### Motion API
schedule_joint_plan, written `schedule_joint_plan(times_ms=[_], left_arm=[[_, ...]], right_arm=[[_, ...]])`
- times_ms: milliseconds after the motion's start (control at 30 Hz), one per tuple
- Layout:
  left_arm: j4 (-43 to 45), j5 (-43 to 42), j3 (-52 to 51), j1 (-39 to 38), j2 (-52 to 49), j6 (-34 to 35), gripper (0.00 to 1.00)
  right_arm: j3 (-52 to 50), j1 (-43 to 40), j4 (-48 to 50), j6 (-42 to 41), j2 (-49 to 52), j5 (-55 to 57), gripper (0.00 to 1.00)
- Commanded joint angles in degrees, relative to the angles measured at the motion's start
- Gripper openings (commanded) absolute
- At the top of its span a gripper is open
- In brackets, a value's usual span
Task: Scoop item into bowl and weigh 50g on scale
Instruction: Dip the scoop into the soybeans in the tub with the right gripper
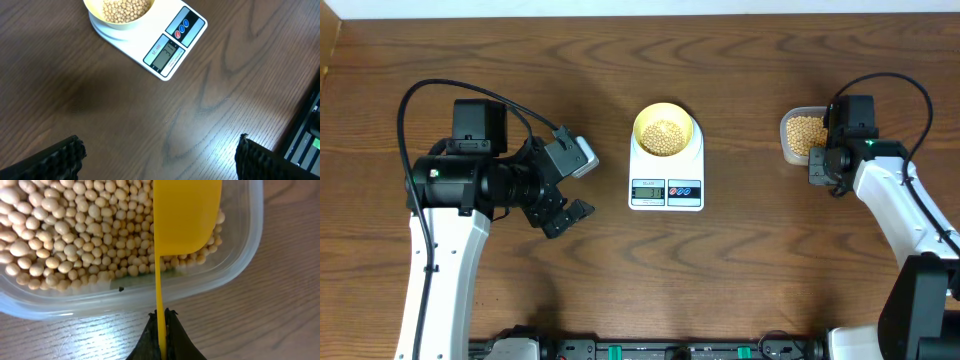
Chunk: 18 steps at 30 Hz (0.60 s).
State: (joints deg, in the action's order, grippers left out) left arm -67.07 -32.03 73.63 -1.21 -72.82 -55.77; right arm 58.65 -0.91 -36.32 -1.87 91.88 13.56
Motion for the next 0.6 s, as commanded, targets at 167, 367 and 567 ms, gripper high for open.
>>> schedule_joint_plan(times_ms=[167,367,567], left_arm=[[-0.17,-0.48,0.31,0.28,-0.15,-0.55,0.98],[-0.17,-0.48,0.31,0.28,-0.15,-0.55,0.98],[-0.17,-0.48,0.33,0.28,-0.15,-0.55,0.98]], right_arm=[[0.15,0.24,-0.7,3.28,0.0,-6.71,0.01],[0.15,0.24,-0.92,4.31,0.0,-13.81,0.01],[0.15,-1.05,-0.92,1.84,0.0,-21.14,0.01]])
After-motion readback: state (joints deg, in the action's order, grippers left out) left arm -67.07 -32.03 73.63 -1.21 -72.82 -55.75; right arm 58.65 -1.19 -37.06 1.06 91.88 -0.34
